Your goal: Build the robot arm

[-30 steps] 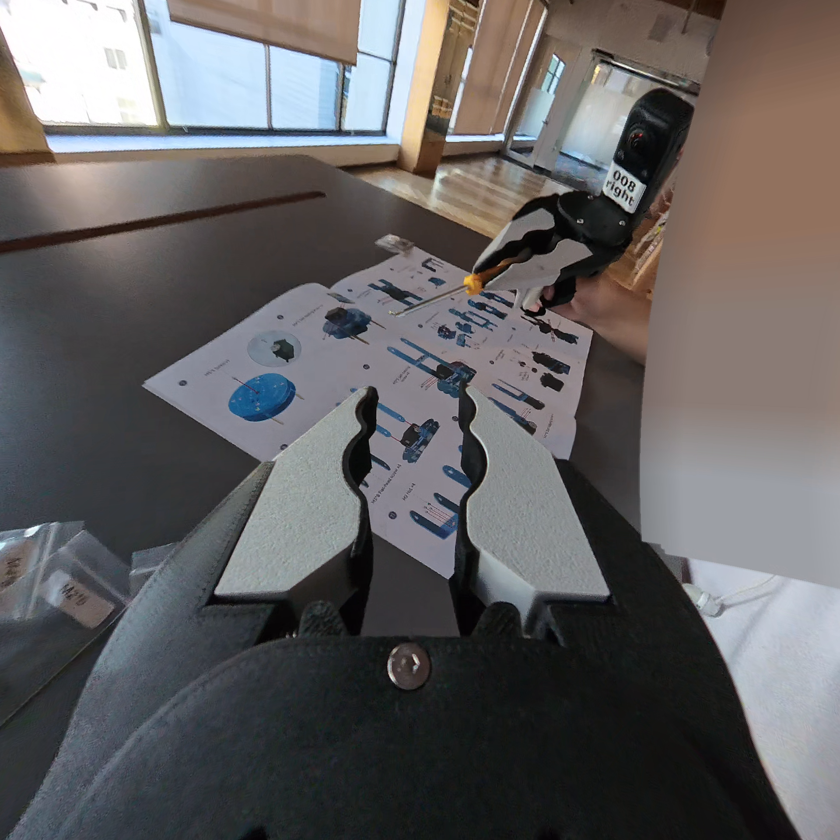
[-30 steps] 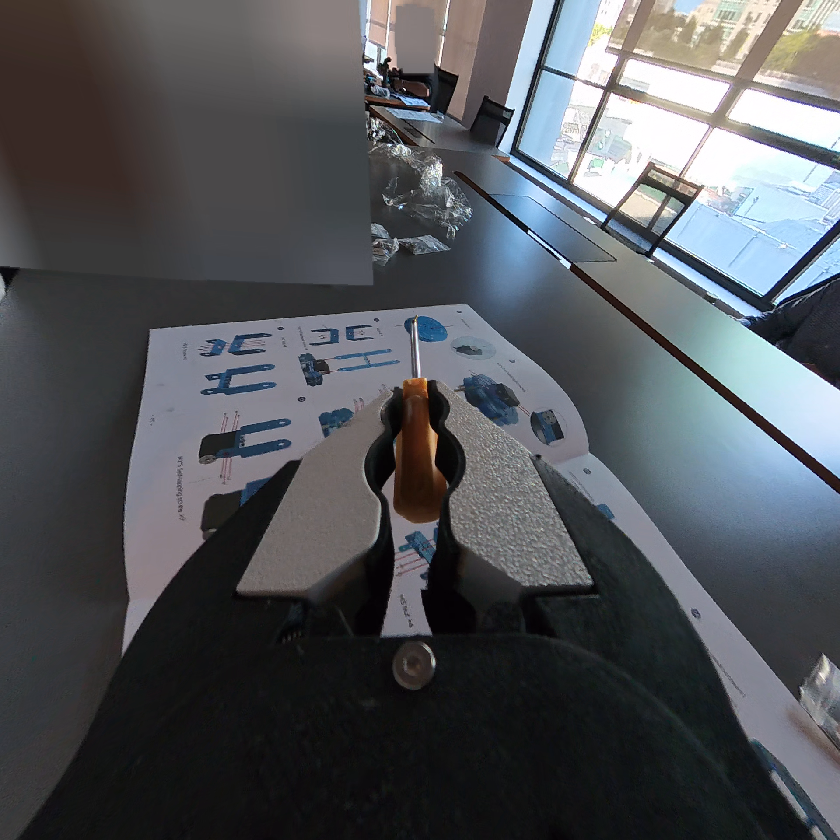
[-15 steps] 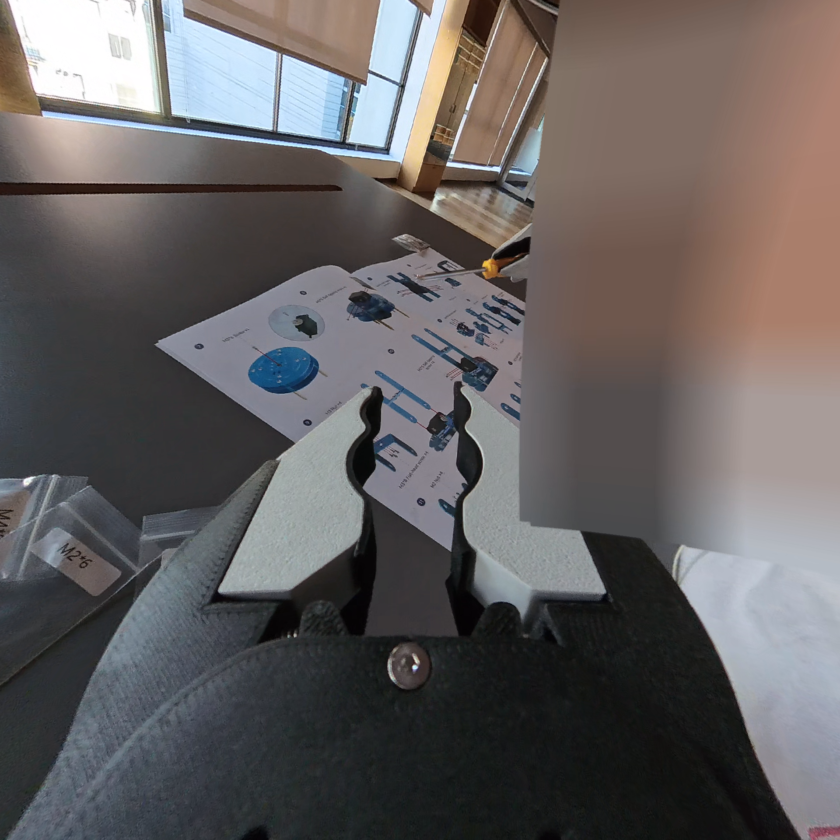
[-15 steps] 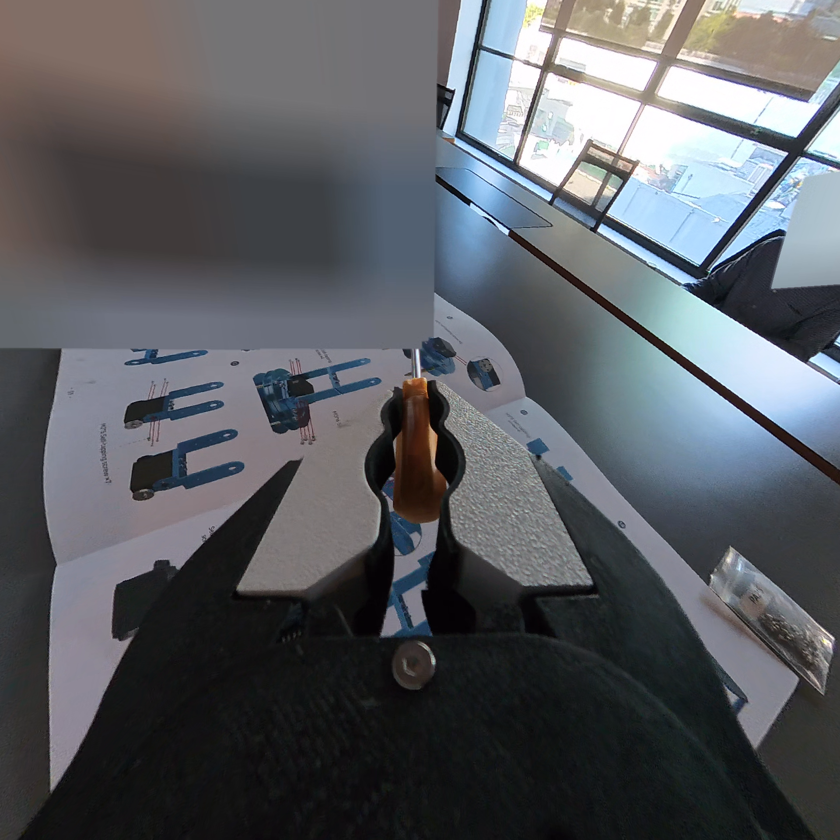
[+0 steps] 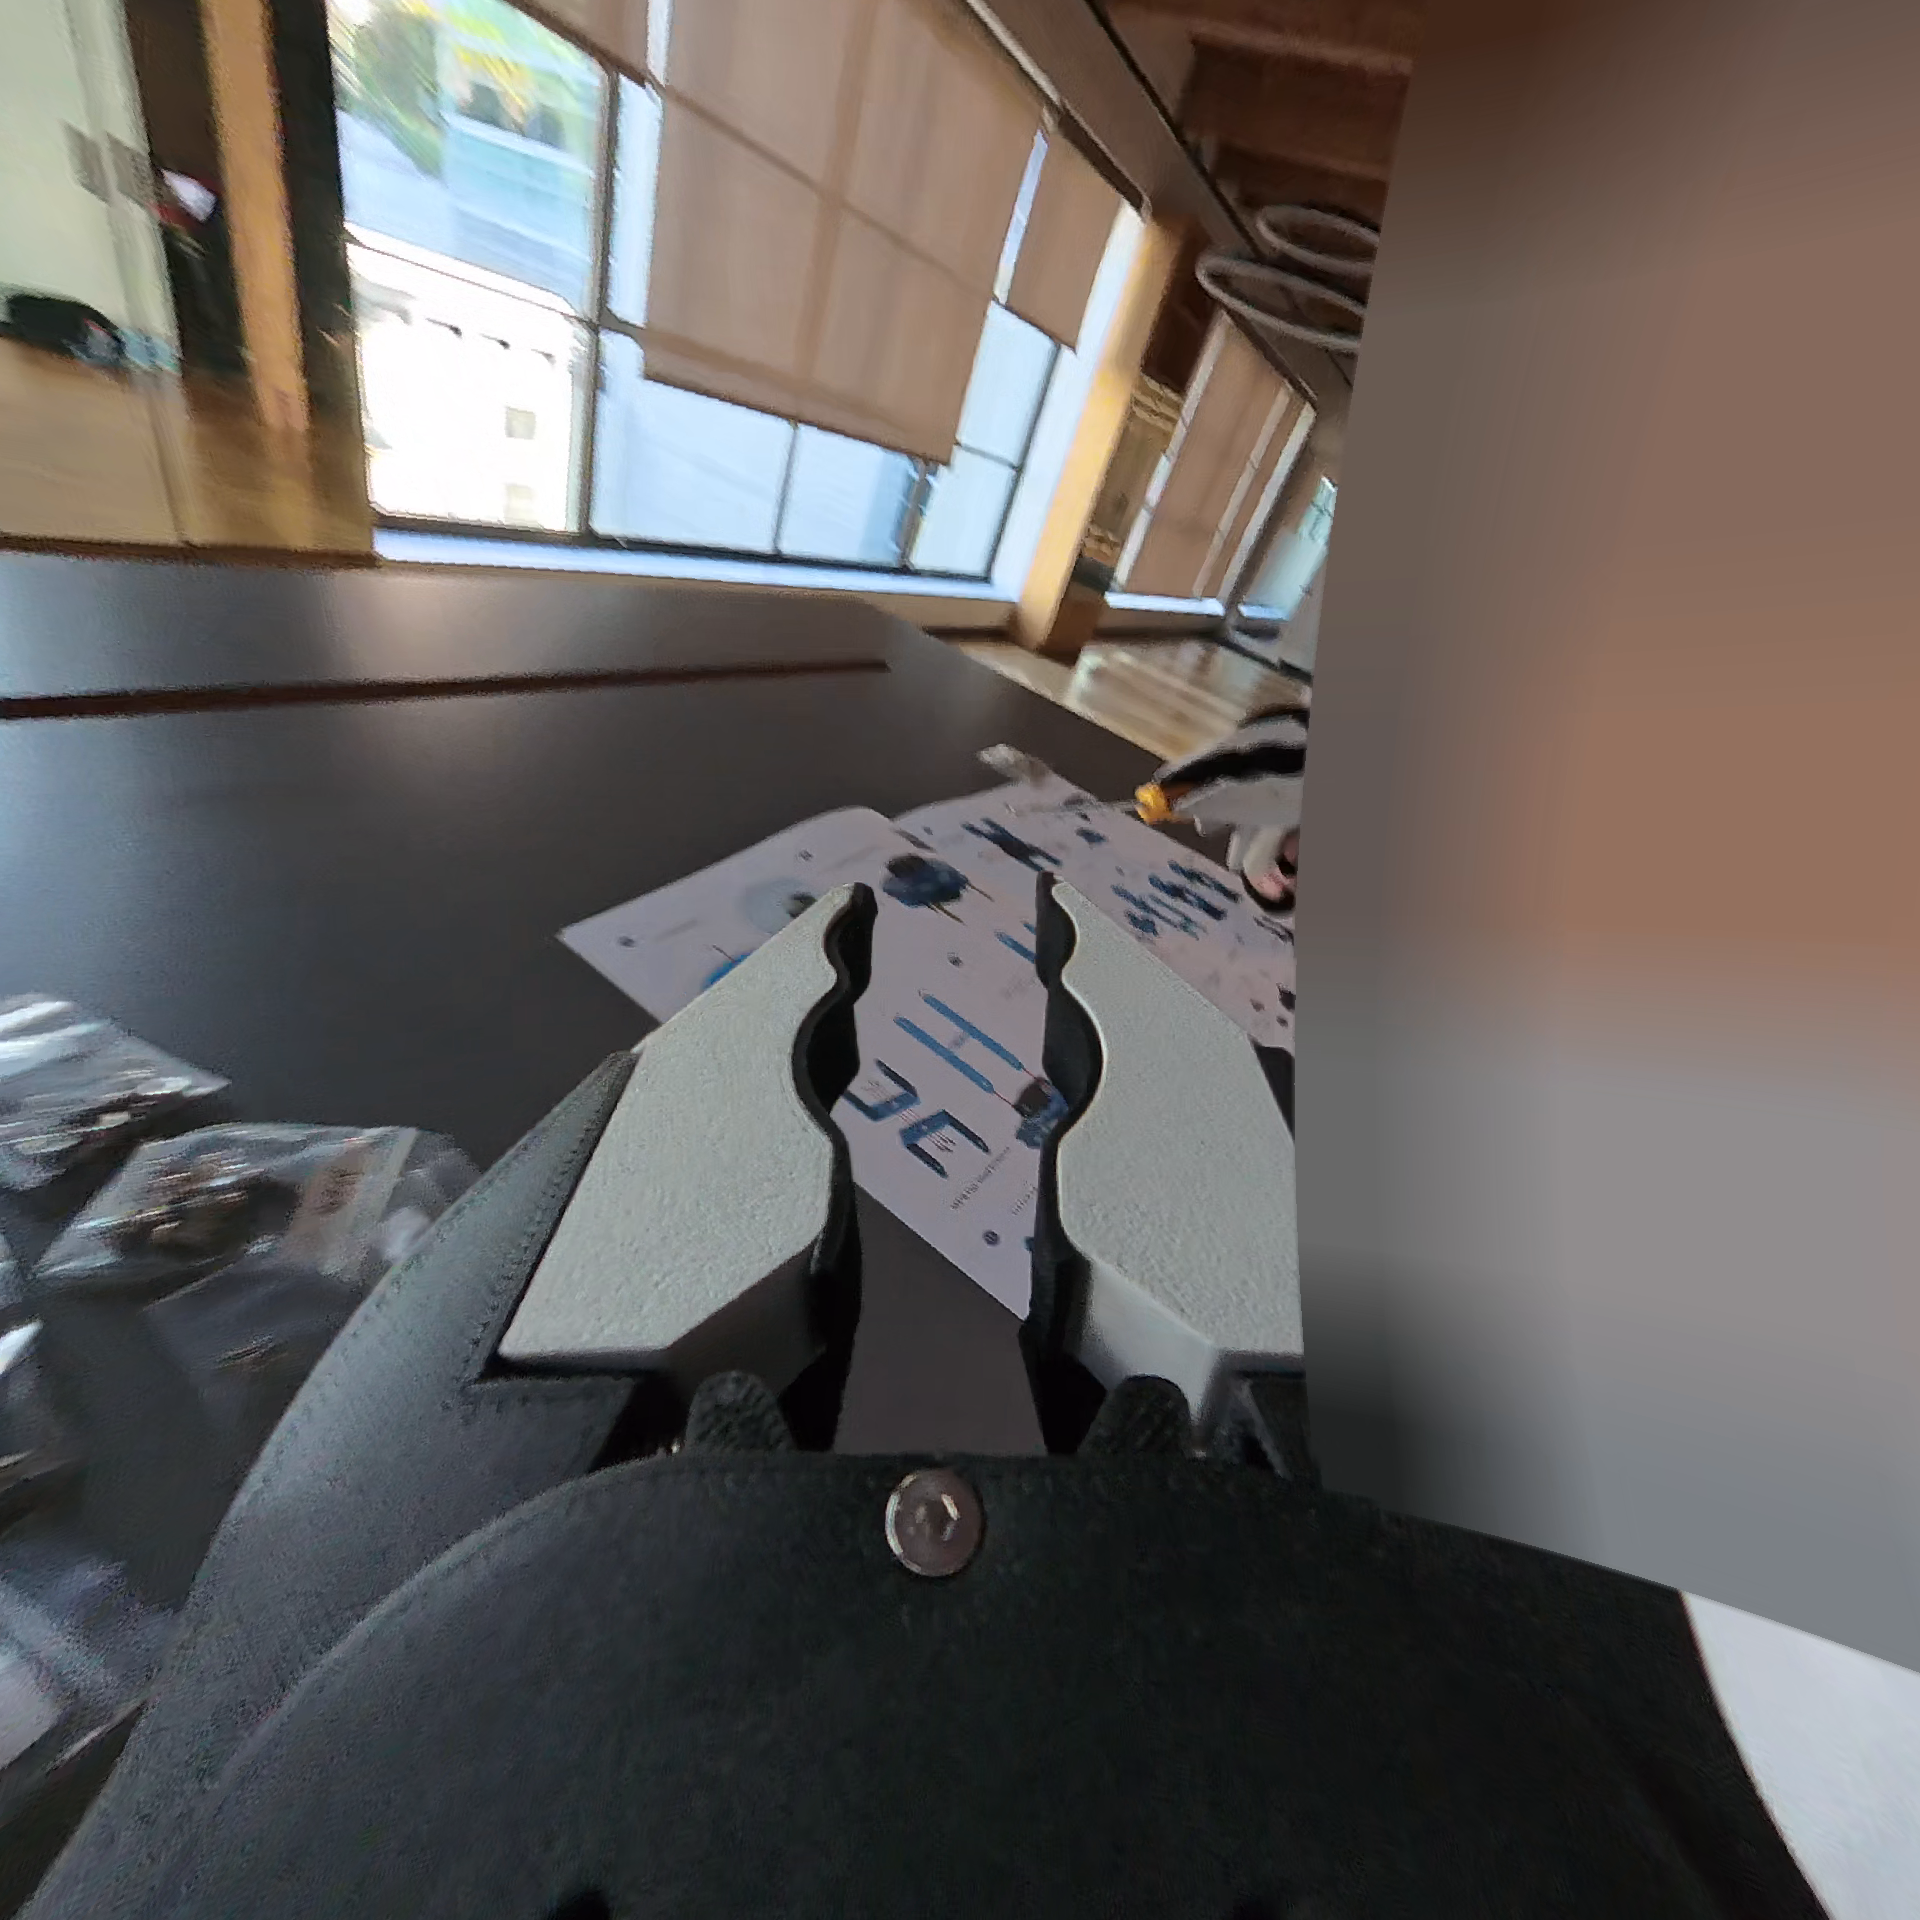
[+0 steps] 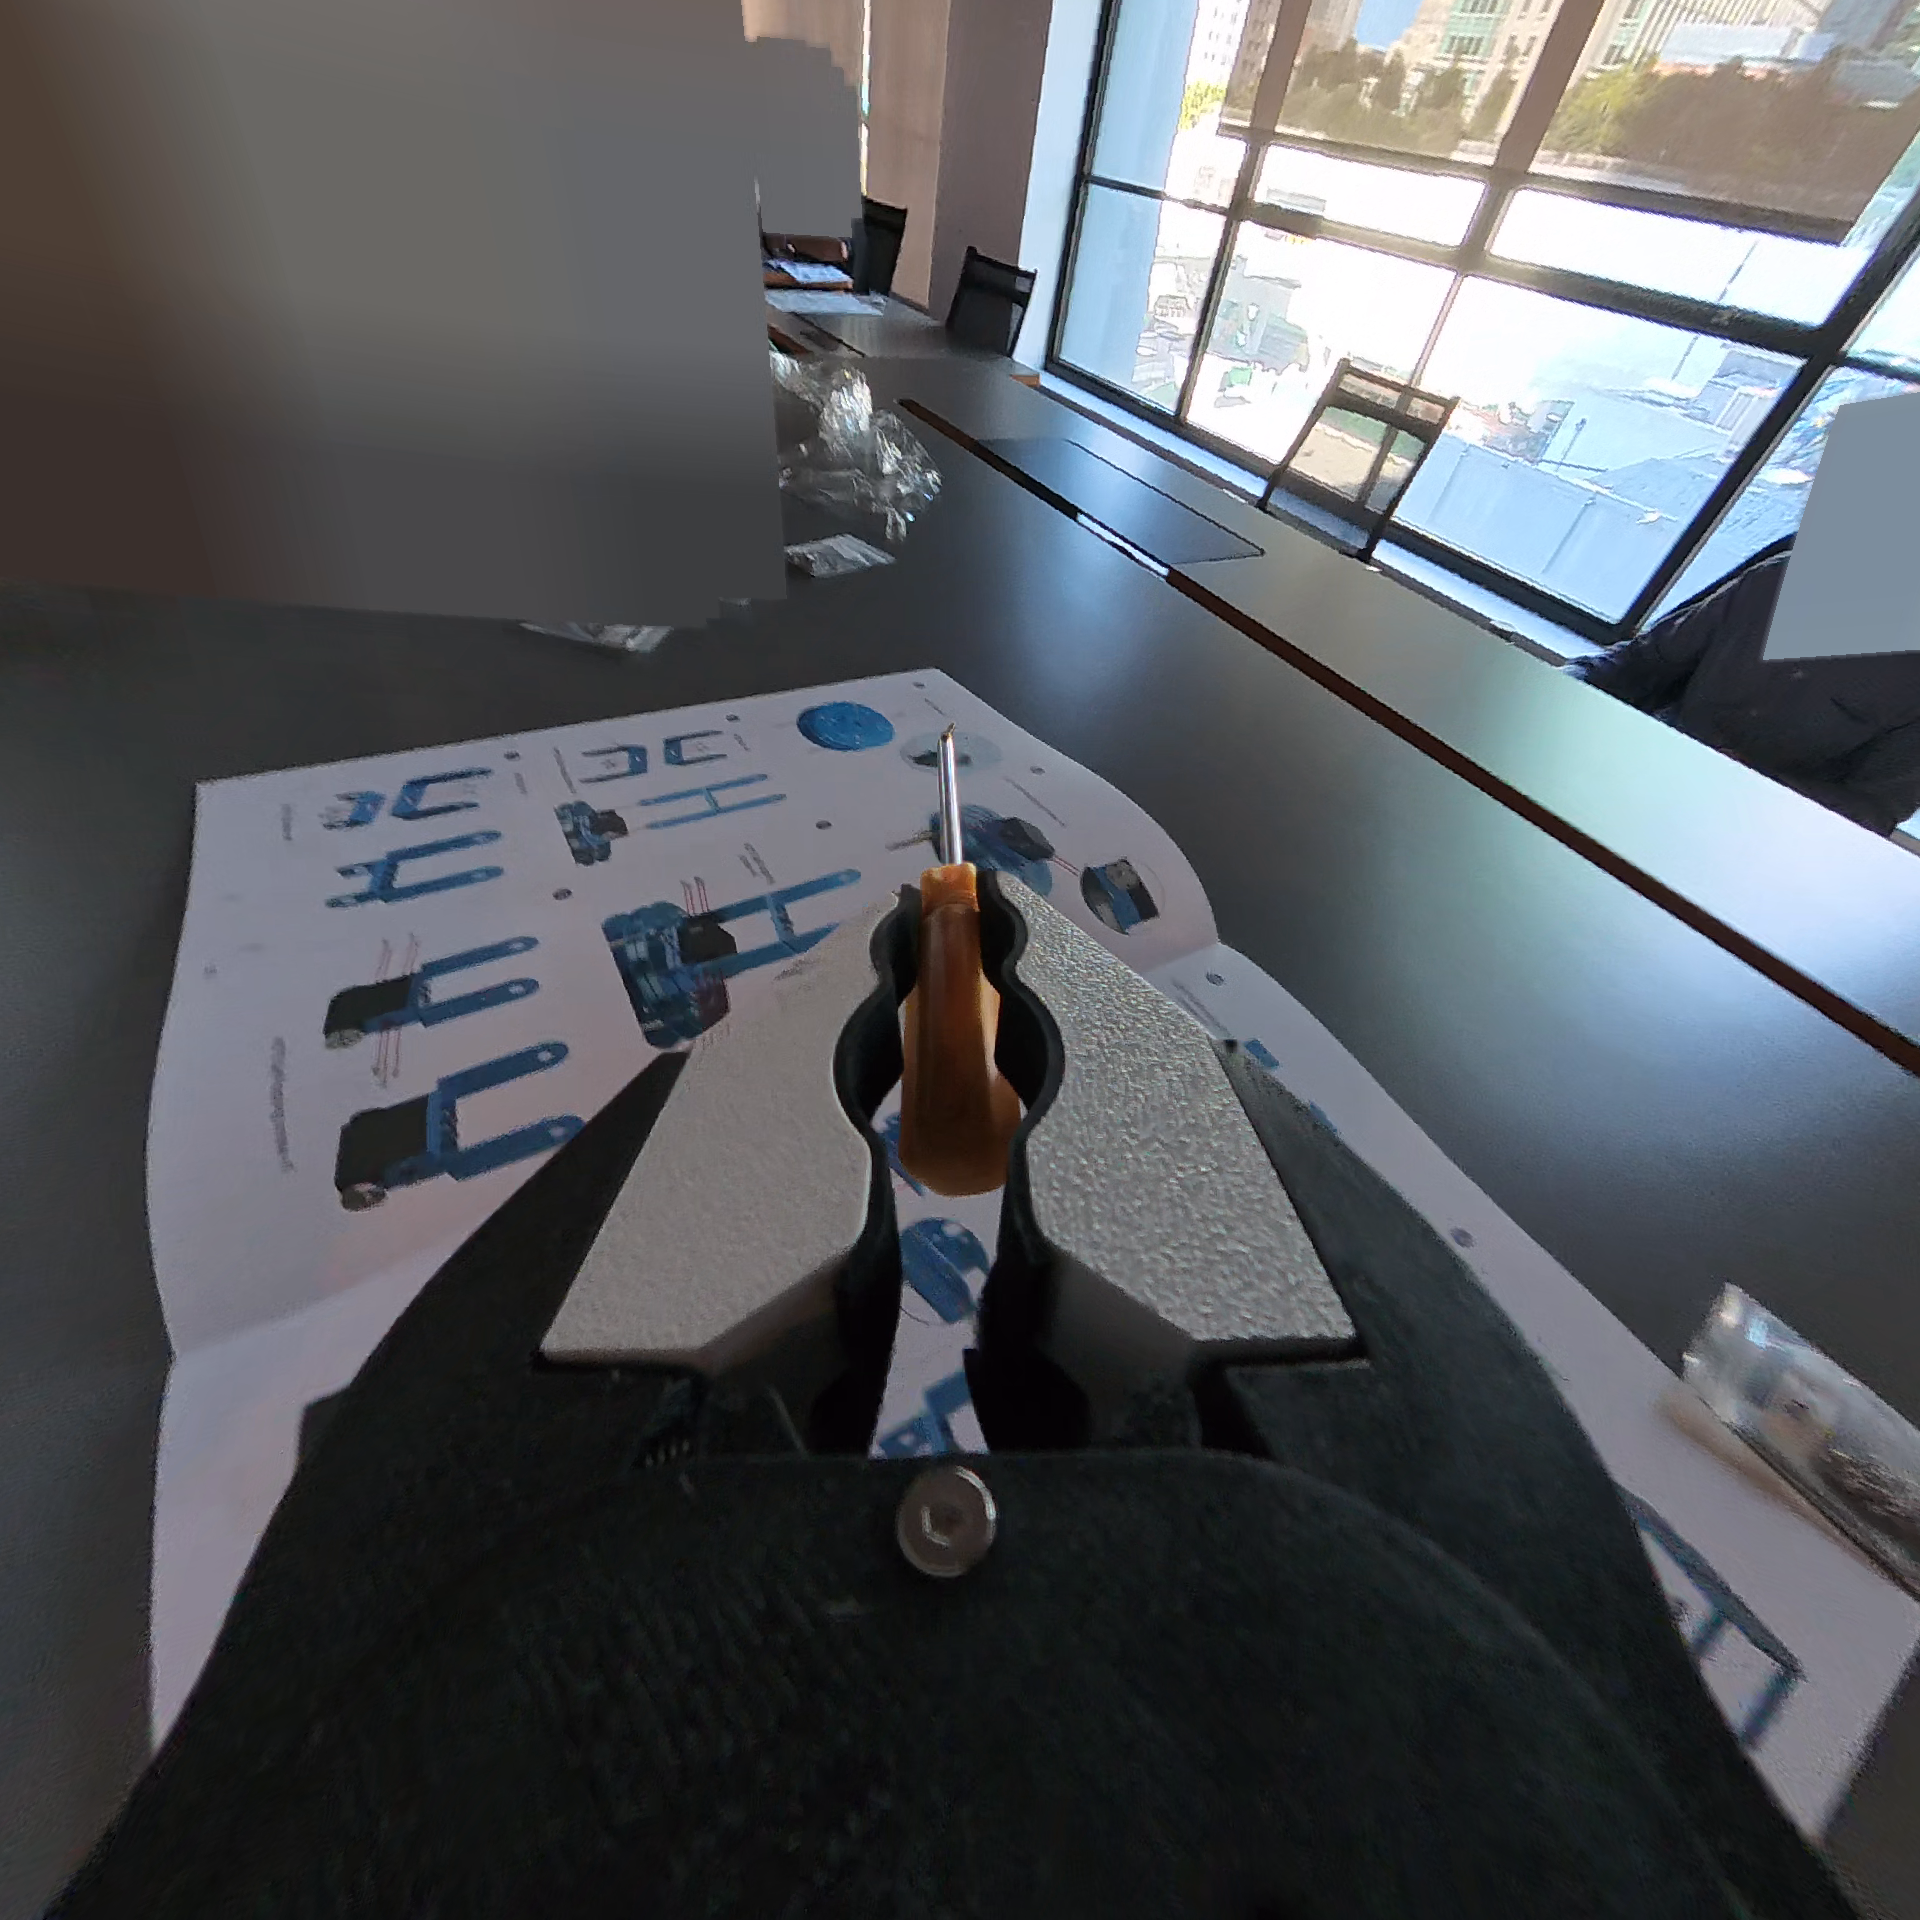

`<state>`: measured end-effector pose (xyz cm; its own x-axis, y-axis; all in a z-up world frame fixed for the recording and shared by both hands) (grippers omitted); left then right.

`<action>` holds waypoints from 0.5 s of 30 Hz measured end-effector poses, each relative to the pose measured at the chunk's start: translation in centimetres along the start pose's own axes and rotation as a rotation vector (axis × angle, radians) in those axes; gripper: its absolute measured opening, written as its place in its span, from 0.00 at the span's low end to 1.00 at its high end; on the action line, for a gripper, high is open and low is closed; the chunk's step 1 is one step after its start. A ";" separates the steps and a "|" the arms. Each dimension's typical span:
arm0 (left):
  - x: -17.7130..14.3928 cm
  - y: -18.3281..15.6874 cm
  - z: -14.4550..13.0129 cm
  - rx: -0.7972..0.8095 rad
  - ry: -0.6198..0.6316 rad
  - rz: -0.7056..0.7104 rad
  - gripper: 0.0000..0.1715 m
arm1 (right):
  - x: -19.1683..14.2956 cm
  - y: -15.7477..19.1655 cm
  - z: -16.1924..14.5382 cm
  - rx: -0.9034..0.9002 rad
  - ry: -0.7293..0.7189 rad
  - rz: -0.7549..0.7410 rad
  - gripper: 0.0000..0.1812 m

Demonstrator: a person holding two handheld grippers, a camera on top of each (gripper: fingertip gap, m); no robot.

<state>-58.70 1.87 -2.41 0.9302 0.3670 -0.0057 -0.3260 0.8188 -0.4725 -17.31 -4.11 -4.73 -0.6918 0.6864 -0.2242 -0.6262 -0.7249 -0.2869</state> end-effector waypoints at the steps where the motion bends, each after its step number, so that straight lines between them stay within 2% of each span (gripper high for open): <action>1: -1.0 0.1 0.5 0.002 -0.033 0.032 0.18 | 0.3 0.2 0.1 0.019 -0.007 0.016 0.05; 4: -6.0 0.6 2.4 0.042 -0.134 0.175 0.20 | 1.1 1.0 0.4 -0.014 0.015 0.034 0.05; 9: -17.2 4.6 6.4 0.180 -0.236 0.588 0.25 | 2.6 2.6 1.5 -0.040 0.024 0.061 0.05; 12: -21.5 8.0 8.0 0.196 -0.257 0.643 0.25 | 3.9 3.5 2.2 -0.004 -0.014 0.078 0.05; 15: -23.0 11.3 9.3 0.150 -0.225 0.612 0.27 | 5.4 4.5 3.2 -0.001 -0.031 0.089 0.05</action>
<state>-85.35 6.77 0.61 0.5175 0.8547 -0.0419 -0.8186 0.4802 -0.3150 -25.02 -3.87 -4.27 -0.7554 0.6172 -0.2198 -0.5616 -0.7828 -0.2682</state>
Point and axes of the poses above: each gripper's, where its closed fingertips meet, x out along the fingers, z out of its top, y = z × x across the jaws, the point moved 10 cm from there along -x, back along the fingers, and after that the axes turned 10 degrees about -x, right-handed, at the moved point
